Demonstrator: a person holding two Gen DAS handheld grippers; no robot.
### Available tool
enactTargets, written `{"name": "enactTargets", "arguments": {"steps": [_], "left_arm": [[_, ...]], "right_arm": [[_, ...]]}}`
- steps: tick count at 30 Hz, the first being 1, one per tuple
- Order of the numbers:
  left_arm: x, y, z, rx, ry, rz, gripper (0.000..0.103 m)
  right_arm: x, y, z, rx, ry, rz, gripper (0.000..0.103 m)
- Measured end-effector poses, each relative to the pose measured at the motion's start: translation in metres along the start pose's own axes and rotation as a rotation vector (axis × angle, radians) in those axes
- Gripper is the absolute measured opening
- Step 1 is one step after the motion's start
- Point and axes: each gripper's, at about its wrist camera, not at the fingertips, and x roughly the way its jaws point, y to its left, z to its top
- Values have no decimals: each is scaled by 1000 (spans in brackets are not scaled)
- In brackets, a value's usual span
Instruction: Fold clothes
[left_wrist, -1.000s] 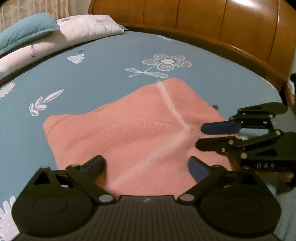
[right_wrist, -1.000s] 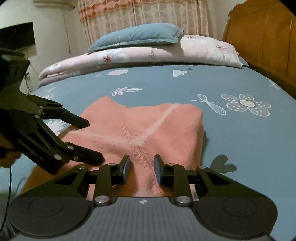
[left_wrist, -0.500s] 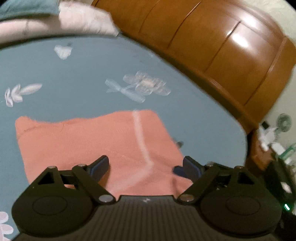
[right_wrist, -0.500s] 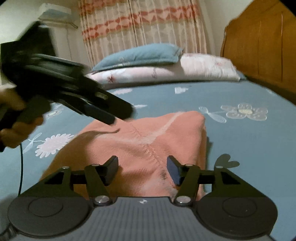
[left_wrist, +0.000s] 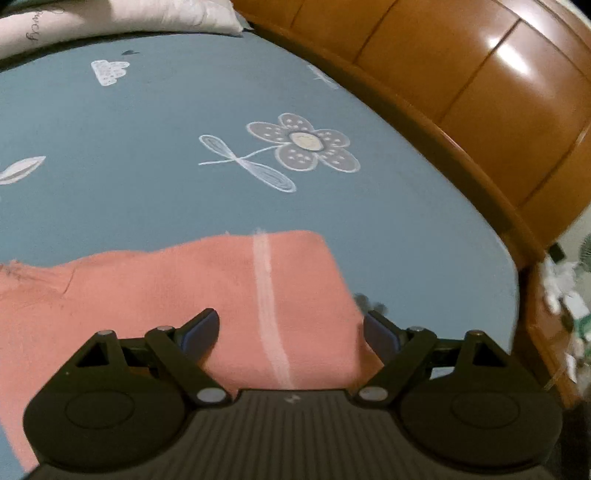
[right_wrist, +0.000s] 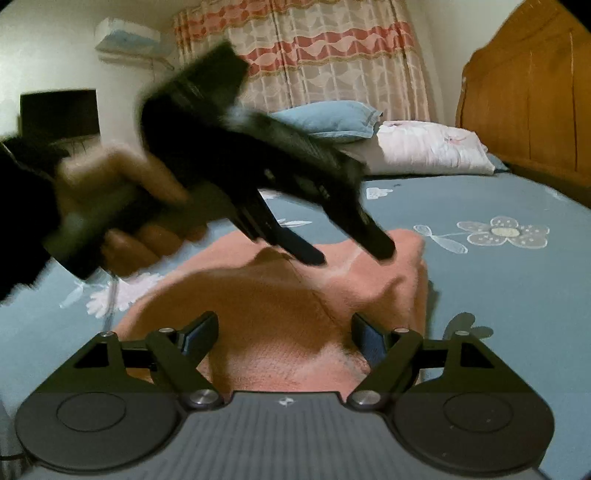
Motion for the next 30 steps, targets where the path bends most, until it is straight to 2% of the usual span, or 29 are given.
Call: {"name": "enactTargets", "arguments": {"steps": [3,4,7,11,14,16,19,22,23,26,30], "left_arm": [[7,-1,12,-74,-48,-29,85],[8,-5,17,-64,-52,-56,85],[9,-23,26,-1,-45,-49,85],[11,-25,29,-20,-32,-121,85],[36,-31,34,36,9,-43,85],[41,-33,38,40,11,-25,85],[22,-35,42,24,1,-26,85],[-18,-40,31,67,-25,19,85],[-33,-40,24,78,-30,42,85],[-83,-34,-7,89,-43,109,86],[-124,-19,-57,37,-39,177,86]], "right_arm": [[-2,-3,0,20,-4,15,83],[-2,-3,0,20,-3,17,83],[-3,-3,0,21,-1,18,83],[-4,-5,0,43,-2,26,83],[-5,-4,1,52,-2,31,84],[-5,-4,1,51,-3,29,84],[-10,-5,3,77,-17,42,88],[-19,-9,8,125,-37,29,101],[-21,-11,10,141,-44,22,103],[-31,-14,19,187,-37,-25,103],[-46,-7,28,192,-4,-94,103]]}}
